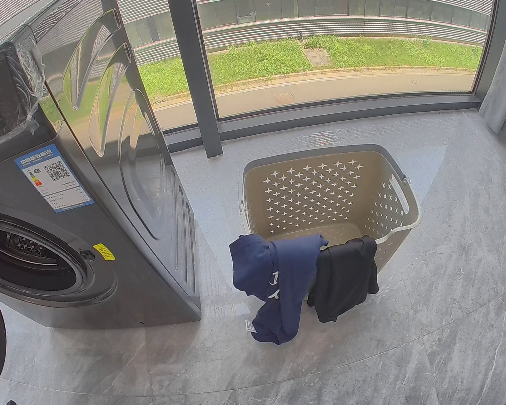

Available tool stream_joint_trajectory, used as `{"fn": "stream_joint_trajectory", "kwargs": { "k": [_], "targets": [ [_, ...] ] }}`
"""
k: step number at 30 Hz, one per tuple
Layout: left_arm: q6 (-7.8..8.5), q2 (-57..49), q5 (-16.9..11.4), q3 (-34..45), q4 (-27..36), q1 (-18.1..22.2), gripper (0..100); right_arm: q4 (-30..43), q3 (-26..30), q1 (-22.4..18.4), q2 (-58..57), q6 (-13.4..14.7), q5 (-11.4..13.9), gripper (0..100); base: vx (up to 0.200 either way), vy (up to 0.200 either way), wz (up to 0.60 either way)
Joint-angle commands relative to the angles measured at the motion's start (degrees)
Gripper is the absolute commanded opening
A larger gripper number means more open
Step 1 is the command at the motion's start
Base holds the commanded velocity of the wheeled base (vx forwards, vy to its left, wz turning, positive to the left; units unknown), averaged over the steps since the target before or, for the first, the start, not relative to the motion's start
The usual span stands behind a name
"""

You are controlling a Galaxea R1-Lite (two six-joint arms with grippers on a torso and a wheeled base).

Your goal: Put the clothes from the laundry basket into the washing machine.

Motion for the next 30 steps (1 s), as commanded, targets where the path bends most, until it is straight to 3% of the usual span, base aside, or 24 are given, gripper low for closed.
{"fn": "stream_joint_trajectory", "kwargs": {
  "k": [1, 4, 20, 23, 26, 30],
  "targets": [
    [-0.30, -1.04, -0.03, 0.92, 0.06, 0.00, 100, 0.00, 0.92, -0.02, -0.93, 0.00, 0.01, 100, 0.000, -0.200, 0.00],
    [-0.30, -1.04, -0.12, 0.92, -0.03, 0.00, 100, 0.00, 0.92, 0.06, -0.93, 0.00, 0.01, 100, 0.000, -0.200, 0.00],
    [-0.21, -1.04, -0.03, 0.92, -0.03, 0.00, 100, -0.35, 0.40, -0.11, -0.93, -0.62, 0.71, 100, 0.000, 0.000, 0.00],
    [-0.21, -1.04, -0.12, 0.92, -0.03, 0.00, 100, -2.11, -9.01, 0.24, 1.18, -0.18, 3.52, 100, 0.000, 0.000, 0.00],
    [-0.12, -1.04, -0.21, 0.92, -0.03, 0.00, 100, 0.09, -18.50, 0.15, 12.43, 0.35, 5.81, 100, 0.000, 0.000, 0.00],
    [0.05, -1.04, -0.30, 0.92, -0.03, 0.09, 100, -1.05, -21.75, 0.15, 30.89, 0.52, 10.03, 100, 0.000, 0.000, 0.00]
  ]
}}
